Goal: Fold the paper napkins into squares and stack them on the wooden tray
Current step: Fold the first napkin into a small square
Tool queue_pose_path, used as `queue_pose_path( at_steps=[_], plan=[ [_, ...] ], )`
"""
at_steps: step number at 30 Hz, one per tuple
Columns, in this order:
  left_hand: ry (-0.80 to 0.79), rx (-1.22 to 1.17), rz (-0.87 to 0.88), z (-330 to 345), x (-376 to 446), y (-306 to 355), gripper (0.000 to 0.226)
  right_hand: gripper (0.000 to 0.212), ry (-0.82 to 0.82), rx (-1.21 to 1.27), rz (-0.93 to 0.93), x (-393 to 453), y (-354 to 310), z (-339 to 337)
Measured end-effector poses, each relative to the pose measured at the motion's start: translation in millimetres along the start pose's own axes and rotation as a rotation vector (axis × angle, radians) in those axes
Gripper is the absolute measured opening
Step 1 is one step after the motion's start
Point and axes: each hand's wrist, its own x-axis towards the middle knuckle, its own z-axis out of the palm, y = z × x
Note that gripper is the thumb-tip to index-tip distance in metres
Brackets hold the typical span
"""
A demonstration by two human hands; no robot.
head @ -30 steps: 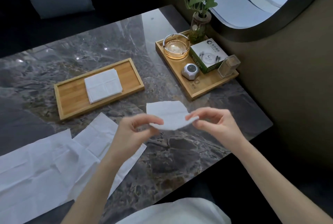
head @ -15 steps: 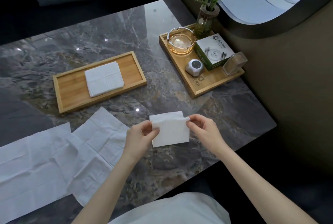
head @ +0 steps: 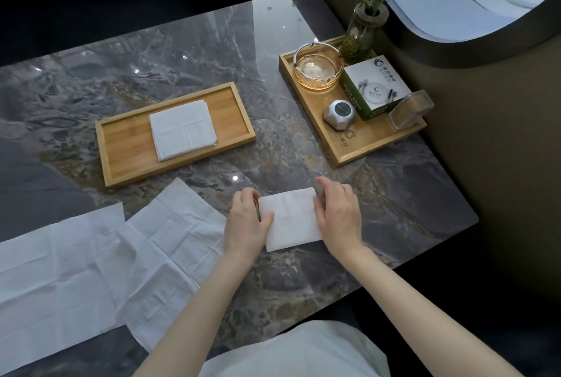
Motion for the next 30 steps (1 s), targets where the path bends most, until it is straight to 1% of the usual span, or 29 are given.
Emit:
queue_pose_path(
  at_steps=[1, 2, 3, 4, 5, 7, 9, 12, 15, 19, 21, 23, 25, 30],
  plan=[
    [0.045, 0.031, 0.022, 1.6, -4.5, 1.3, 0.029, 0.027, 0.051, -0.037, -0.031, -4.7, -1.3, 1.6],
    [0.099, 0.075, 0.081, 4.8, -9.3, 2.0, 0.031, 0.028, 0.063, -0.05, -0.069, -10.7, -3.7, 2.7],
    [0.144, 0.123, 0.167, 9.4, -14.7, 2.4, 0.029, 0.031, 0.037, -0.044, -0.107, -17.8, -6.2, 4.5],
    [0.158, 0.168, 0.256, 15.4, -20.2, 2.0, 0.029, 0.036, -0.025, -0.035, -0.142, -25.2, -8.9, 6.5],
    [0.125, 0.214, 0.323, 22.2, -25.1, 0.4, 0.034, 0.042, -0.107, -0.043, -0.174, -32.5, -10.9, 10.0],
    [-0.004, 0.34, 0.382, 35.0, -33.3, -5.6, 0.048, 0.054, -0.251, -0.104, -0.198, -44.3, -10.2, 18.7],
    [-0.051, 0.46, 0.376, 42.5, -38.3, -12.7, 0.053, 0.058, -0.316, -0.174, -0.182, -48.3, -2.7, 25.8],
    [-0.058, 0.522, 0.352, 42.5, -39.6, -19.5, 0.052, 0.059, -0.352, -0.268, -0.166, -46.4, 10.0, 25.6],
    [-0.045, 0.544, 0.324, 39.5, -39.4, -24.9, 0.054, 0.059, -0.352, -0.303, -0.119, -42.5, 21.2, 18.8],
    [0.006, 0.533, 0.299, 33.5, -48.9, -25.6, 0.053, 0.058, -0.307, -0.309, -0.066, -47.2, 31.9, 11.2],
    [-0.003, 0.51, 0.343, 31.4, -60.2, -22.7, 0.052, 0.057, -0.289, -0.282, -0.086, -54.9, 28.7, 4.5],
    [-0.037, 0.499, 0.379, 32.5, -72.5, -23.2, 0.052, 0.056, -0.299, -0.239, -0.163, -67.2, 20.5, -1.5],
    [-0.072, 0.503, 0.372, 36.4, -79.9, -26.6, 0.057, 0.056, -0.332, -0.212, -0.229, -81.0, 14.3, -3.3],
    [-0.104, 0.512, 0.319, 42.7, -80.5, -30.8, 0.061, 0.059, -0.403, -0.241, -0.18, -92.7, 18.9, 2.1]
  ],
)
